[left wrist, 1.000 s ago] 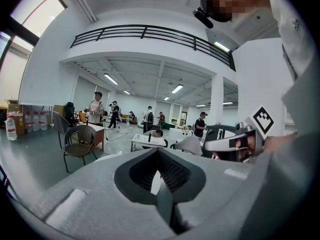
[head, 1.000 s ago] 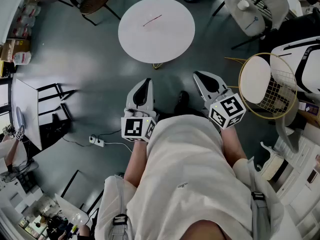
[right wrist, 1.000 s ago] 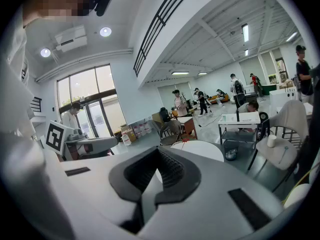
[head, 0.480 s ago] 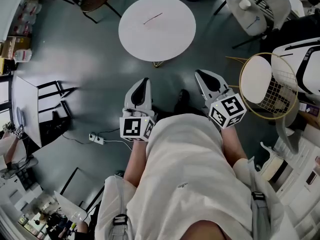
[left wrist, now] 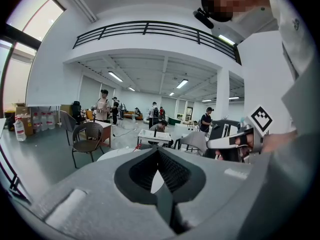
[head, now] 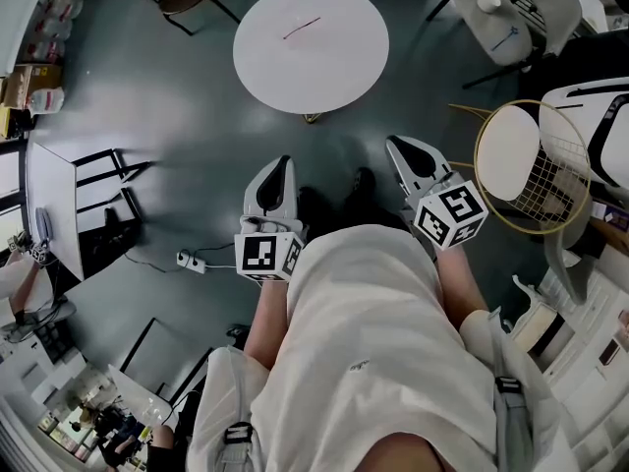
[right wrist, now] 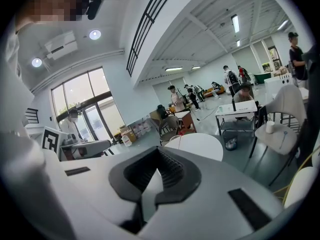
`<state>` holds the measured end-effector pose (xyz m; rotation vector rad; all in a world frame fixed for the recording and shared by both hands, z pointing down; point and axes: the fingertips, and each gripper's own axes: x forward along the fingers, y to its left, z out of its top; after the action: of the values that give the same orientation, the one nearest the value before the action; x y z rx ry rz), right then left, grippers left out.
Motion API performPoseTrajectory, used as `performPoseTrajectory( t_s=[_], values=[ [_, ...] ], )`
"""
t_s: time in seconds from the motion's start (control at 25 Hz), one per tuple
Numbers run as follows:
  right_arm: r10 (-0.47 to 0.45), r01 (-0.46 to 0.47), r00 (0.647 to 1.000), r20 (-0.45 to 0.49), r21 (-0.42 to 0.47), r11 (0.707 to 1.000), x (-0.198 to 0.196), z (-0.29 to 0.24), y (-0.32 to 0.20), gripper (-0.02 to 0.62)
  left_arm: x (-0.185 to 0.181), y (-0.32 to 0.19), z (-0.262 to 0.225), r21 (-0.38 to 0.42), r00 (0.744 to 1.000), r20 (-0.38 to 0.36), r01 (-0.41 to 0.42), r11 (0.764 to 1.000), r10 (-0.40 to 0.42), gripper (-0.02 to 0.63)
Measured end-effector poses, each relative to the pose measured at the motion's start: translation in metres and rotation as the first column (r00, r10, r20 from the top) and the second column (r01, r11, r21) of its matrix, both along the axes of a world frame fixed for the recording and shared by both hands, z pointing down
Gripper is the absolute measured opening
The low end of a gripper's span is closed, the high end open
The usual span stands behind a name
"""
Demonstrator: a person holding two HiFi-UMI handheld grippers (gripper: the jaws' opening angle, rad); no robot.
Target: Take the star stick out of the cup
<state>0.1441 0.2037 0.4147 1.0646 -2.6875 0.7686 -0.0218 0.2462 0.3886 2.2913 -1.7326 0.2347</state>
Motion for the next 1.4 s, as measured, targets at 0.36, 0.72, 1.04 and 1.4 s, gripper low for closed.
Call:
performPoseTrajectory(
  t_s=[0.36,0.72,1.04,1.4],
  values=[
    [-0.019,0.019,1.000,0.002,-0.033,0.999,-0.015,0.010,-0.012,0.008,-0.012,-0.007,0.007,-0.031,1.000,0.010,0.007,0.999,-0.007,0.009],
    [0.019,-0.020,0.999,-0.030,-0.028,0.999,-0.043,-0.001,-0.041,0.008,-0.039,-0.048,0.006,-0.021,0.999,-0.017,-0.048,0.999,0.048,0.009],
    [0.088,-0.088,0.995,-0.051,0.006,0.996,-0.065,-0.025,-0.085,0.008,-0.059,-0.113,-0.009,0.020,0.991,-0.019,-0.133,0.991,0.133,0.009],
    [0.172,-0.171,0.983,-0.059,0.036,0.985,-0.103,-0.042,-0.126,0.008,-0.096,-0.161,-0.014,0.023,0.975,-0.016,-0.220,0.975,0.220,0.009]
  ],
)
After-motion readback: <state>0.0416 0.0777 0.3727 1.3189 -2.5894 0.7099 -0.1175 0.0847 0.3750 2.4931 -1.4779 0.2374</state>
